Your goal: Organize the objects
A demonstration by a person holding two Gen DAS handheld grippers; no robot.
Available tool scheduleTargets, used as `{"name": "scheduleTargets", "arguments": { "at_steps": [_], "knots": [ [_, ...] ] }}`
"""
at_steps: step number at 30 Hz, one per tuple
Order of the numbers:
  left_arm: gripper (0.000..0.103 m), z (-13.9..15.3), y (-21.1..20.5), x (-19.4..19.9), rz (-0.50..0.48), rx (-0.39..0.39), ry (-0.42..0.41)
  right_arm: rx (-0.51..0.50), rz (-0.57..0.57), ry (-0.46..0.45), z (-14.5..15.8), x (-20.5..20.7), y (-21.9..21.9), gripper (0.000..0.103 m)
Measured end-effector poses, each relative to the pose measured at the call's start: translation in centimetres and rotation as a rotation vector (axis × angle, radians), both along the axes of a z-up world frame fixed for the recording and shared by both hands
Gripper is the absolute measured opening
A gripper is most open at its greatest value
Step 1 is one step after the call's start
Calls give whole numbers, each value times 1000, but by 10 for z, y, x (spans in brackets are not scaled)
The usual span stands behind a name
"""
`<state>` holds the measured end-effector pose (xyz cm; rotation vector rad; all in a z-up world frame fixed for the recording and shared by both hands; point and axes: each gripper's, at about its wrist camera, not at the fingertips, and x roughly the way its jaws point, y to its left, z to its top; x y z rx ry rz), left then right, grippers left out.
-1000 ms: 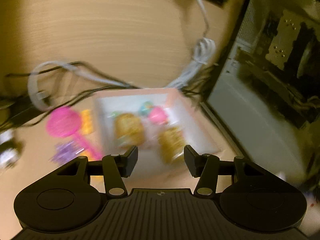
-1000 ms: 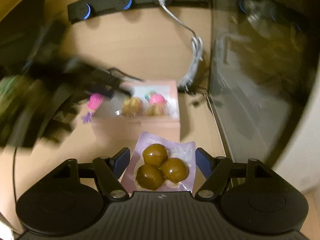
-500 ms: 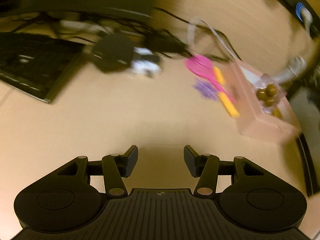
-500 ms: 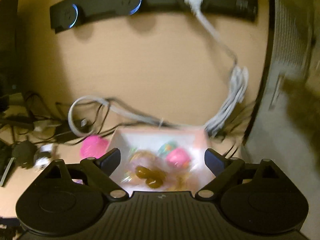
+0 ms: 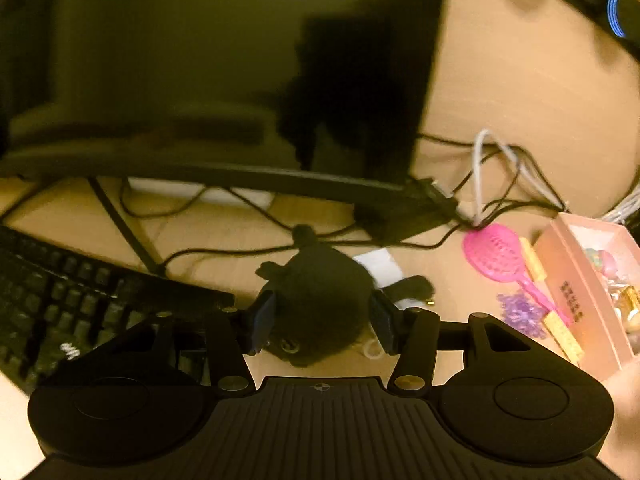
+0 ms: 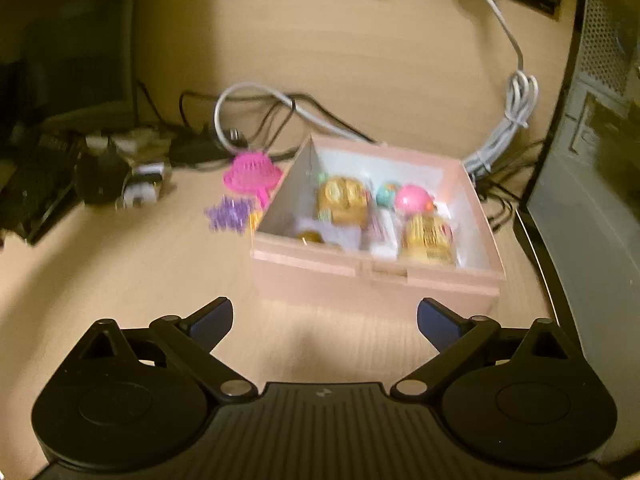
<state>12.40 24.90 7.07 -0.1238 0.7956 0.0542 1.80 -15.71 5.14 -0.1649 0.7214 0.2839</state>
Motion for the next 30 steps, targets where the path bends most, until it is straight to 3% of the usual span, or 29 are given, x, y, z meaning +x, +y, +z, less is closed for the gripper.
{"name": "scheduleTargets", "arguments": {
  "at_steps": [5,8,10,12,13,18,22,30],
  "knots": [
    [88,-21,-3,24,-61,114,73,2,-57,58,-7,-7,-7,99],
    [92,-27,-9,33,-76,159,71,-1,-72,65,-8,-14,-7,99],
    [91,-31,-10,40,-66,128,76,-7,-77,64,-8,-18,-8,99],
    [83,-39,-8,47,-55,68,120,-11,-82,68,-9,-22,-9,99],
    [80,-41,-6,47,-43,44,103,-14,-85,69,-9,-24,-10,99],
    [77,-37,-11,30,-32,23,75,-20,-95,65,-8,-31,-14,100],
    [76,-25,-18,-4,-41,10,34,-20,-92,76,-12,-26,-10,101],
    [75,-14,-16,-104,-9,-223,15,-9,42,82,-17,-5,41,101]
  ]
}}
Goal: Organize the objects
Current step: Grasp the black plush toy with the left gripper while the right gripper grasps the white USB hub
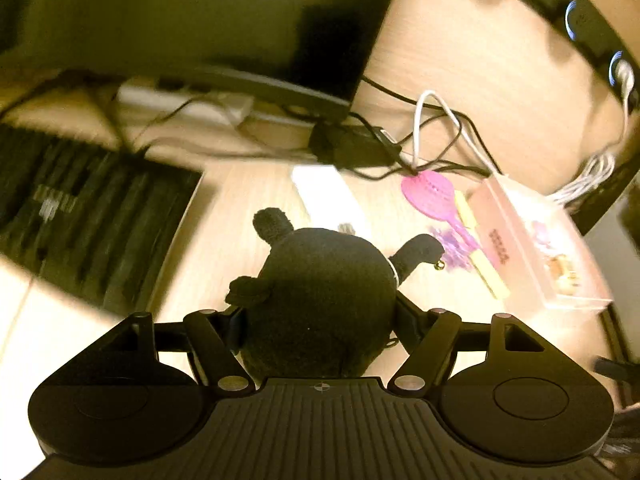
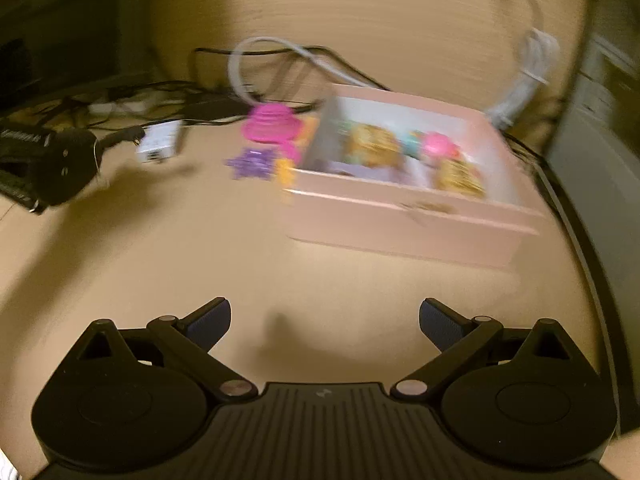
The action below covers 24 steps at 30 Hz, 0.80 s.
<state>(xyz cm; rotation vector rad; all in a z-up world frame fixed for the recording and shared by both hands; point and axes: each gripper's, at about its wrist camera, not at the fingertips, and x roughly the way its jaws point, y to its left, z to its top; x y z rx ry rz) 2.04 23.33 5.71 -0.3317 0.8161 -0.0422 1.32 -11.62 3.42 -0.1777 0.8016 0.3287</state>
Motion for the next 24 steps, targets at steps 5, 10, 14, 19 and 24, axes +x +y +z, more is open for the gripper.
{"name": "scheduleTargets", "arguments": {
  "at_steps": [5,10,14,19,24],
  "knots": [
    [75,-4,25,-44,96,-104,11,7,120,-17,3,16,57,103],
    [75,1,57,-69,174,-86,0,26,221,-50,9,39,117,103],
    [75,7,82,-81,218,-126,-2,58,244,-47,6,65,157,103],
    [75,14,98,-96,202,-131,-18,84,204,-30,-8,100,192,103],
    [75,15,109,-109,204,-122,-21,90,181,-48,-22,135,228,103]
  ]
}}
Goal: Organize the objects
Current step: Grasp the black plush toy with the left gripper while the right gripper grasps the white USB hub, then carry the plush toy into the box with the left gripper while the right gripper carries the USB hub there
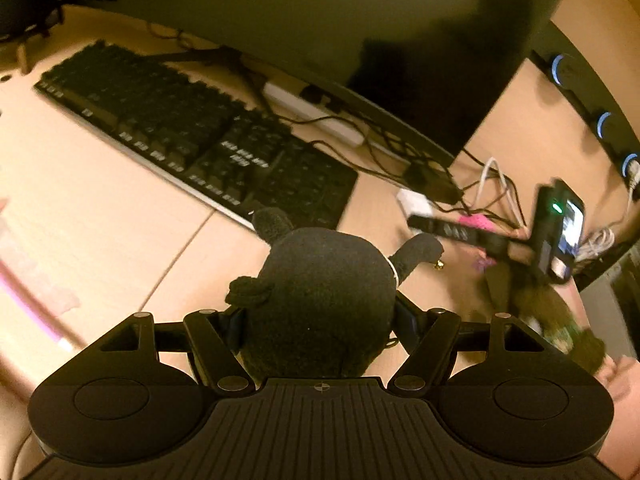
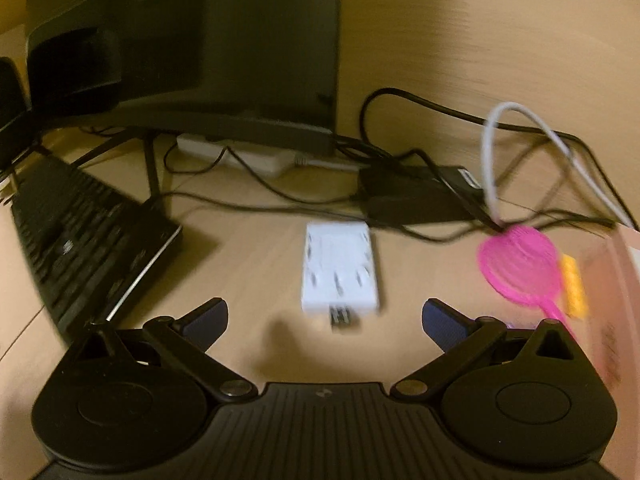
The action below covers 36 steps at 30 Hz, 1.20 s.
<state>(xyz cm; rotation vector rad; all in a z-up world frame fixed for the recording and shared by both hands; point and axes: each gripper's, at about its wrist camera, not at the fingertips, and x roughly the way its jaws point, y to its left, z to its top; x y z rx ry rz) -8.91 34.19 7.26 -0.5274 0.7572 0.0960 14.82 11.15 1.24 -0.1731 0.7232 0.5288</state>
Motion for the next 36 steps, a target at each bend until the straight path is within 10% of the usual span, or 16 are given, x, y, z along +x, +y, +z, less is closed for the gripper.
{"name": "scheduleTargets", "arguments": {
  "at_steps": [5,10,23,36],
  "knots": [
    [75,1,2,-8,-36,-10,4,-57,-85,9,-15,34,16,98],
    [75,-4,2,-11,-53,-32,9,-56,-63,63,-15,32,12,47],
    [75,-10,-71,11,-276,-54,6,-79,-11,50,20,-106,-85,47],
    [76,-28,-210,45,-629,-48,81,-91,-309,113,42,-191,-249,47]
  ]
}}
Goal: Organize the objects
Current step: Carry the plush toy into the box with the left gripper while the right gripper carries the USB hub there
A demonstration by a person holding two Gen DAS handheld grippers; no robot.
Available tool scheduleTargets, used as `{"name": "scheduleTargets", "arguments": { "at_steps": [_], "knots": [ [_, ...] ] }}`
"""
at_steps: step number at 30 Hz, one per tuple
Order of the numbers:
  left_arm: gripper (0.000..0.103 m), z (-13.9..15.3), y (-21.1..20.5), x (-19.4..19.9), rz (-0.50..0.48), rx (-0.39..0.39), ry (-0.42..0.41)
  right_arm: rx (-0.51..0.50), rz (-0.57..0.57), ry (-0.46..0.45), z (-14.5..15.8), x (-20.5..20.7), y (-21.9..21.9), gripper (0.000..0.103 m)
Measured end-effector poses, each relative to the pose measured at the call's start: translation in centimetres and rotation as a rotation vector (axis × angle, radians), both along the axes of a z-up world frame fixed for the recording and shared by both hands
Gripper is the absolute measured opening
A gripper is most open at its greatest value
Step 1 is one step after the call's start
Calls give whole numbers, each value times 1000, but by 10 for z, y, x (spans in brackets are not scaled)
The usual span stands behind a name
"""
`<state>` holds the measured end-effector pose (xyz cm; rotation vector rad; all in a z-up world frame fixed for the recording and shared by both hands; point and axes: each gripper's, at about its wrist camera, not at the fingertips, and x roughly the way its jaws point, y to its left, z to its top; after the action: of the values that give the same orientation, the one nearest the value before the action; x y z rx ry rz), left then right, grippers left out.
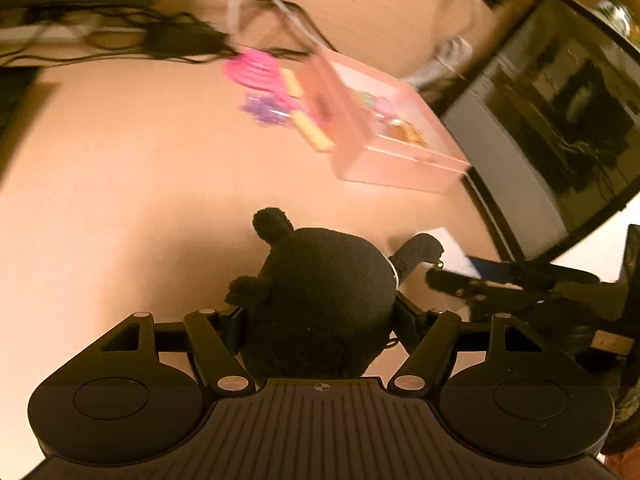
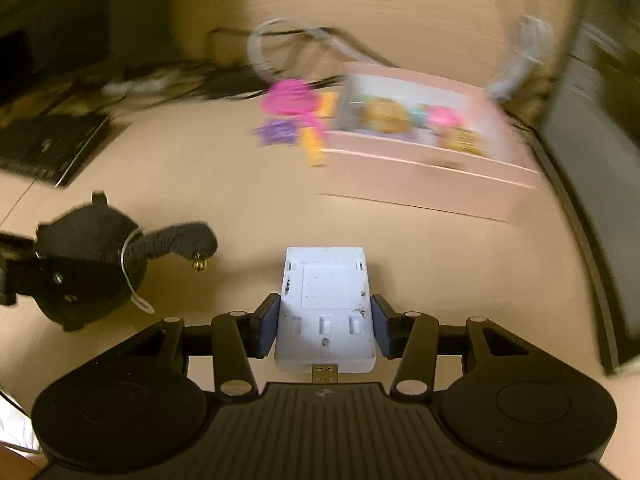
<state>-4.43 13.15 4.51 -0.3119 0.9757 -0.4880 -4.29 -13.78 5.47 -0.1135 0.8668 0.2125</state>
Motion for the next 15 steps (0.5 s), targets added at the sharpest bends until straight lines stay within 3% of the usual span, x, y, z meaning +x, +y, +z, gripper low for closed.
{"name": "scheduleTargets", "arguments": {
  "at_steps": [5,10,15],
  "knots": [
    [76,1,-34,12,-36,-37,12,37,-65,-54,20,5,-44,47],
    [76,2,-55,23,-3,-26,10,68,-72,-51,13,10,-67,47],
    [76,27,-65,34,4,-43,-71,81,-89,-48,4,12,-90,47]
  ]
}}
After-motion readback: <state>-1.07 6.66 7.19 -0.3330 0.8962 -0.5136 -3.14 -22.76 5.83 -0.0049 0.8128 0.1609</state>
